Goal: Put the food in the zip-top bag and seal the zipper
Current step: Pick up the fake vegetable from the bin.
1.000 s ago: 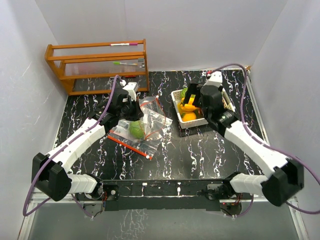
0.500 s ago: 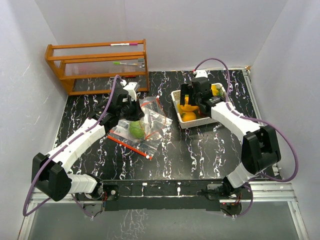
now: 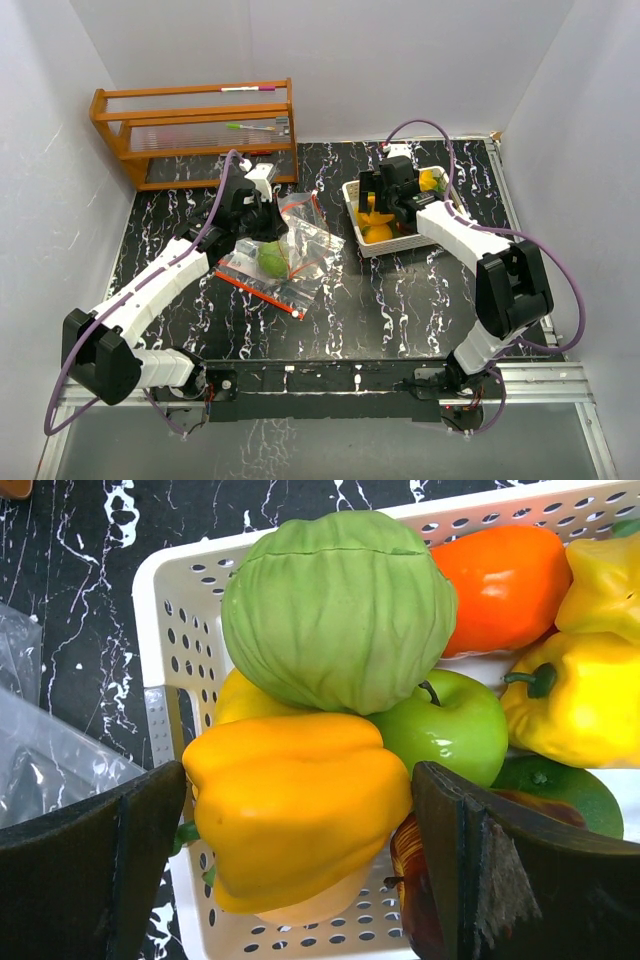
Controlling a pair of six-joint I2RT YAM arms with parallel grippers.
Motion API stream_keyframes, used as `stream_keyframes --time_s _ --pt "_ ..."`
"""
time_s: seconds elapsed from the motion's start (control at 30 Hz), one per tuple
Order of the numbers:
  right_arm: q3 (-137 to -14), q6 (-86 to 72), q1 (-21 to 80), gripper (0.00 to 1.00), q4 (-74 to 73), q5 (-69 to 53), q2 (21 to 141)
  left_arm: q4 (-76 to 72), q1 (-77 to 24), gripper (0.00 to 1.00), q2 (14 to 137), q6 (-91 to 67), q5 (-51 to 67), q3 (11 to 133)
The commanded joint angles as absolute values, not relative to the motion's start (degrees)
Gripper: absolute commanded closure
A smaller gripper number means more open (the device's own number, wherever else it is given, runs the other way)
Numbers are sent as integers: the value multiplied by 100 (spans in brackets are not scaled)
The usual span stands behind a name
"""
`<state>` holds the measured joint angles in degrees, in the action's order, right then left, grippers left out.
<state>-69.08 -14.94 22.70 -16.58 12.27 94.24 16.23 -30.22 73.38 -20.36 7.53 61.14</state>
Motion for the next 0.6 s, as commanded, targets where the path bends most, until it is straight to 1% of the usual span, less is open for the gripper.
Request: stream_keyframes --time_s 0.0,0.1,0.2,0.27,0.37,0.4,0.57 --pt "-6979 -1514 2257 2 -1658 1493 9451 1516 -3022 100 7149 -2002 821 6141" --pt "-6923 -1516 2256 4 -1702 1658 9424 1503 -3012 100 7164 -2017 844 6127" --pt "-6871 -1511 2259 15 -1734 1782 9318 1503 -3023 100 7148 -2021 814 6117" --pt "-6849 -1487 2258 27 -1738 1801 9204 1503 -3018 100 7147 -2021 800 6122" --pt "-6816 -1490 2257 52 -1740 1802 9035 1503 -3015 100 7146 -2021 800 6133" --pt "-6812 -1492 2259 57 -1740 1794 8978 1508 -3021 100 7150 -2021 800 6139" --pt "-6773 -1542 2253 71 -1756 1606 8648 1520 -3020 100 7146 -2020 787 6143"
